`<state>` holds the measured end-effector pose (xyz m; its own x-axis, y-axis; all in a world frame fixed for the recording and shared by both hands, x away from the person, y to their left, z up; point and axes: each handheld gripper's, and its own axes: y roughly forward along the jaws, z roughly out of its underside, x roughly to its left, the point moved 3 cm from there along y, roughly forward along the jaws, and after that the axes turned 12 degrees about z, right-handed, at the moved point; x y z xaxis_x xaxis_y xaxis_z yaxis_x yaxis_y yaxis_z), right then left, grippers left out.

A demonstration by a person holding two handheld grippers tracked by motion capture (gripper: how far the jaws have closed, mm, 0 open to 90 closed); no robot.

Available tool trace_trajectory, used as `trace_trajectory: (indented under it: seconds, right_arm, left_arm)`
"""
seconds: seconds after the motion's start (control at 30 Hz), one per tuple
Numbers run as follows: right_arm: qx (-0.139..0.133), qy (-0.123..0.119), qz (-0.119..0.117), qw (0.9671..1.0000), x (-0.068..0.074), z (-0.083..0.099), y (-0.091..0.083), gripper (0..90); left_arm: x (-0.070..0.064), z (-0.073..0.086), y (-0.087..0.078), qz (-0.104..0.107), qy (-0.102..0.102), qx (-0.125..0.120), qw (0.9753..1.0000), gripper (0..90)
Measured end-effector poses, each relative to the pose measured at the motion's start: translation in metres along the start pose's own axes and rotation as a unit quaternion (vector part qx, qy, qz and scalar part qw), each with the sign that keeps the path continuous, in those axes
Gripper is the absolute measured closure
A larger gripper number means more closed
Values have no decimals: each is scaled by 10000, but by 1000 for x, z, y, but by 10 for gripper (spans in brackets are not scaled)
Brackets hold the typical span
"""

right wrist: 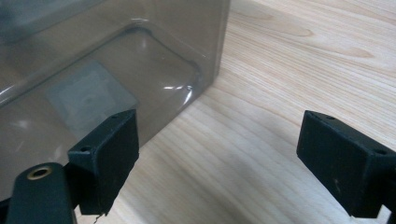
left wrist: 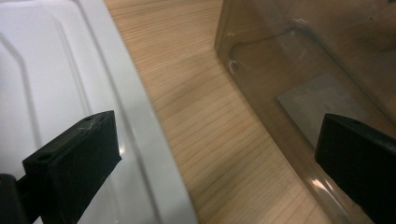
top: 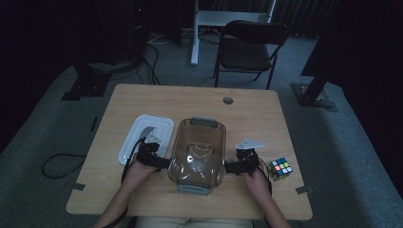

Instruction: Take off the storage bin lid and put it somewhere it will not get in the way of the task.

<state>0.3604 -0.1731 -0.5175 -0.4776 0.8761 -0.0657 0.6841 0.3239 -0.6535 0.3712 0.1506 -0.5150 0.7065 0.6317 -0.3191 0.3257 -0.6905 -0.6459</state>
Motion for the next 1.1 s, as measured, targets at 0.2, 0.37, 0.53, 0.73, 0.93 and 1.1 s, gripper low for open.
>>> trace_trajectory:
  seconds: [0.2, 0.37, 0.53, 0.73, 0.93, 1.1]
  right_arm:
    - [21, -33, 96, 9999, -9, 1, -2, 134]
    - [63, -72, 168, 9998, -9, 4, -5, 125]
    - [-54, -41, 153, 9999, -10, 5, -16, 125]
    - [-77, 42, 158, 9998, -15, 8, -24, 132]
    - [-68, -27, 123, 9999, -13, 11, -26, 132]
    - [-77, -94, 185, 9998, -12, 10, -25, 140]
  left_arm:
    - [-7, -1, 5, 87, 117, 76, 9999, 4]
    - [2, -1, -1, -224, -7, 26, 9997, 4]
    - [20, -5, -25, -614, -342, -278, 9971, 32]
    - [47, 1, -47, -1205, -562, -504, 9898, 182]
    - [68, 10, -50, -1569, -886, -621, 9817, 251]
    - [75, 17, -43, -1598, -979, -483, 9811, 469]
